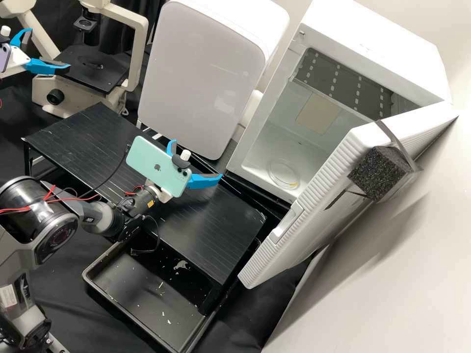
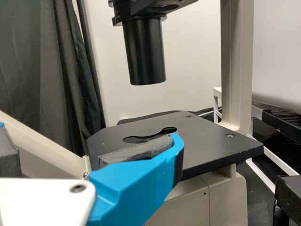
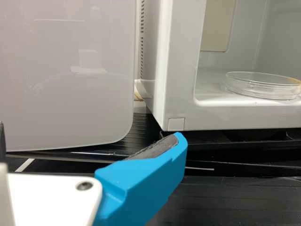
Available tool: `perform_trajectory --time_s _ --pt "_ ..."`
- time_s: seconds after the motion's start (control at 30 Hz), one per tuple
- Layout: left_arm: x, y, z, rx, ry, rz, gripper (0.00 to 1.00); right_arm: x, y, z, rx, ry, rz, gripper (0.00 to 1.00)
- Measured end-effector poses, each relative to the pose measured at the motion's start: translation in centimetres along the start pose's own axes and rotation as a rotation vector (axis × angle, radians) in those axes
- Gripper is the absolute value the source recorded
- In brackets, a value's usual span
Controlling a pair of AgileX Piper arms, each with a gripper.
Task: Take the petri dish out of the incubator
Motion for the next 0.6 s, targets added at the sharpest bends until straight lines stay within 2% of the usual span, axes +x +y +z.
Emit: perform_trajectory --time_s 0.3,0.4,0.6 --pt "0.0 0.0 0.0 0.000 0.000 0.000 1.00 0.0 0.0 0.0 0.000 -0.001 -0.001 1.00" --pt "0.0 0.0 0.0 0.000 0.000 0.000 1.00 -0.7 0.4 0.7 -0.011 -0.004 0.008 1.00" --pt "0.0 0.0 0.0 0.000 0.000 0.000 1.00 -2.8 3.0 2.4 0.034 -0.001 0.097 1.00"
